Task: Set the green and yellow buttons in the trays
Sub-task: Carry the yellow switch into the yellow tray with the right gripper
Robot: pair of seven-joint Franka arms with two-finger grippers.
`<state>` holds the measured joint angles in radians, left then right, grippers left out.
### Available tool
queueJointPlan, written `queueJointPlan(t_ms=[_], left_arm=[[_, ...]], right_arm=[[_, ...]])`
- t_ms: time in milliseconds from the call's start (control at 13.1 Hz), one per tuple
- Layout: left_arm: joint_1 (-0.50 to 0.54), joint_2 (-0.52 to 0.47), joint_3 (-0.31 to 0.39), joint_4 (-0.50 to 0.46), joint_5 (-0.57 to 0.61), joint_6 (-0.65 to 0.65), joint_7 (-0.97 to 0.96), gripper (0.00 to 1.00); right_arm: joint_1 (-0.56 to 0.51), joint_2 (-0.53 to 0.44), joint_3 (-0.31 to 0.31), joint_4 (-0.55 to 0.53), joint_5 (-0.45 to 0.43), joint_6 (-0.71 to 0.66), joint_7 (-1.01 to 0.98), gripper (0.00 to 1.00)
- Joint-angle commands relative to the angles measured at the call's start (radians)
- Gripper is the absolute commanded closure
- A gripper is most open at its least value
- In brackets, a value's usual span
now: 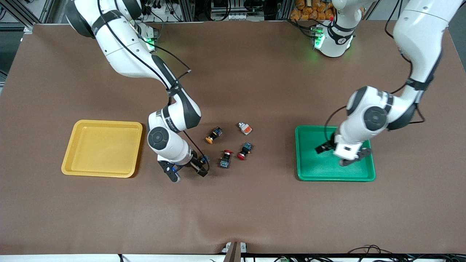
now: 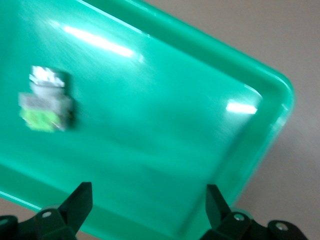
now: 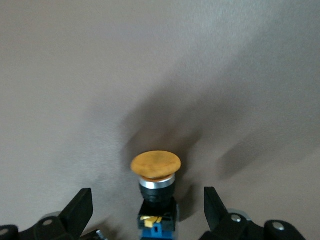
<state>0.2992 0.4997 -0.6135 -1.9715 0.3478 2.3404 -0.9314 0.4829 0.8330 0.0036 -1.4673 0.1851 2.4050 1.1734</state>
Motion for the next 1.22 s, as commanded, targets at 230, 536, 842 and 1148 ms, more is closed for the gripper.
queueJointPlan(t_ms=[230,536,842,1148], left_arm=[[-0.224,0.049,0.003,0.063,0.008,-0.012,-0.280,0.00],[-0.345,0.130,0.005,0.144,0.016,-0.010,-0.502,0.00],[-0.474,0.250,0.014,0.301,0.014,-0.012,-0.653,0.00],[-0.547,0.273,0.055,0.316,0.011,-0.001,-0.687,0.00]], right_arm=[[-0.010,0.000,-0.002,0.004,-0.072,-0.059,-0.041,1.00],[-0.136,-0.083,0.012,0.018,-0.059,-0.372,-0.358,1.00],[-0.242,-0.156,0.009,0.015,-0.059,-0.584,-0.754,1.00],[-0.410,-0.201,0.004,0.012,-0.062,-0.775,-1.286,1.00]])
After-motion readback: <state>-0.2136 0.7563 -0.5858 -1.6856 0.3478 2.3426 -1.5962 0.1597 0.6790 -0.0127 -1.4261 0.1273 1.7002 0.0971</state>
